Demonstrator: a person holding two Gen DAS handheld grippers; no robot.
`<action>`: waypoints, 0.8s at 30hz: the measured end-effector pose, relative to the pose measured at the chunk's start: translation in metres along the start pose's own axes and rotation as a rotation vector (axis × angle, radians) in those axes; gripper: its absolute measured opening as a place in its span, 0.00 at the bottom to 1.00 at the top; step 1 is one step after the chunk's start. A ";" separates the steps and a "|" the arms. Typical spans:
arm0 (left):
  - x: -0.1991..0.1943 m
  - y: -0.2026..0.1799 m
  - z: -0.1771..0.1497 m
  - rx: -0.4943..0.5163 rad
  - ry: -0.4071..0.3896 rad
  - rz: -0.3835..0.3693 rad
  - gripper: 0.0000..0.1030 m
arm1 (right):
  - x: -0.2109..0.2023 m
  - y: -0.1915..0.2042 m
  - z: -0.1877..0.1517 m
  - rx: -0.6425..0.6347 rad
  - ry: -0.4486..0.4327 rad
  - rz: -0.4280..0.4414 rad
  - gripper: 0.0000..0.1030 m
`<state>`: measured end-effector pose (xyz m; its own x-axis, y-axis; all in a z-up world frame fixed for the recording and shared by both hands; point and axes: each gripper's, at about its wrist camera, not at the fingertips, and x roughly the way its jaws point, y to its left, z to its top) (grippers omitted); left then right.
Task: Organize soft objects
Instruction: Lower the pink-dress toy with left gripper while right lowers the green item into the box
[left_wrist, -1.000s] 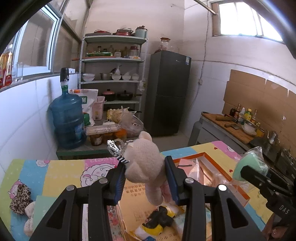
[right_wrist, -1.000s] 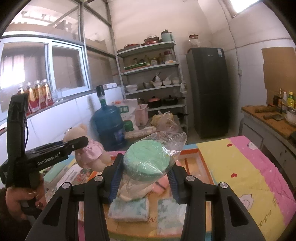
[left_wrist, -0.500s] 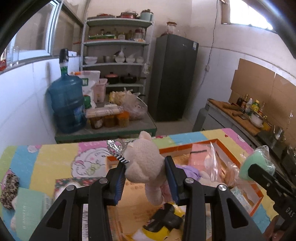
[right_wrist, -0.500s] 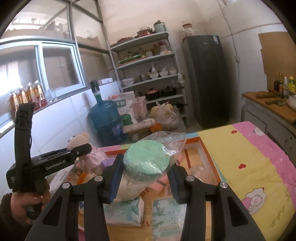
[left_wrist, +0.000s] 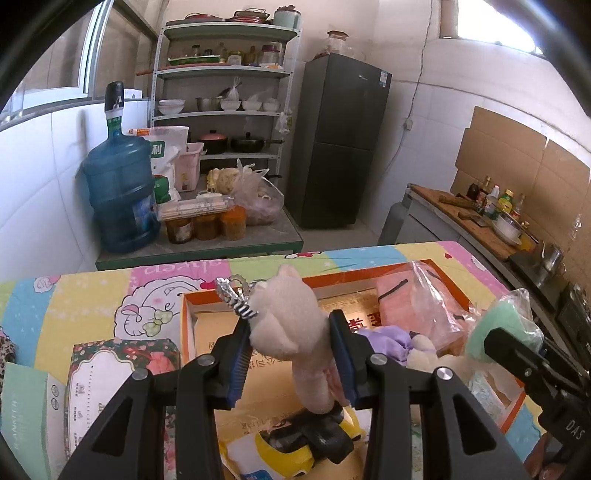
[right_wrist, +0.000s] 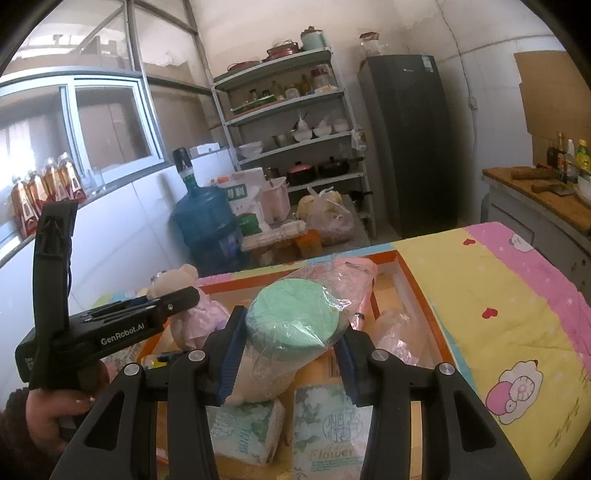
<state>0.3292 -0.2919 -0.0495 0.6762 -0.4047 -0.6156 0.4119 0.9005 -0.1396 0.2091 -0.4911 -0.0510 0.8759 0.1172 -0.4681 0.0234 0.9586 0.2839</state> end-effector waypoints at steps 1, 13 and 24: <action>0.001 0.000 0.000 0.000 0.001 0.002 0.40 | 0.000 0.000 0.000 0.002 0.001 -0.002 0.45; 0.001 0.003 0.000 -0.014 -0.006 -0.016 0.43 | 0.010 -0.008 -0.004 0.020 0.041 -0.032 0.45; 0.005 0.013 -0.001 -0.051 -0.004 -0.014 0.57 | 0.015 -0.015 -0.008 0.053 0.060 -0.050 0.65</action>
<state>0.3371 -0.2818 -0.0551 0.6730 -0.4183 -0.6100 0.3900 0.9014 -0.1880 0.2180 -0.5014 -0.0683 0.8428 0.0868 -0.5311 0.0928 0.9487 0.3022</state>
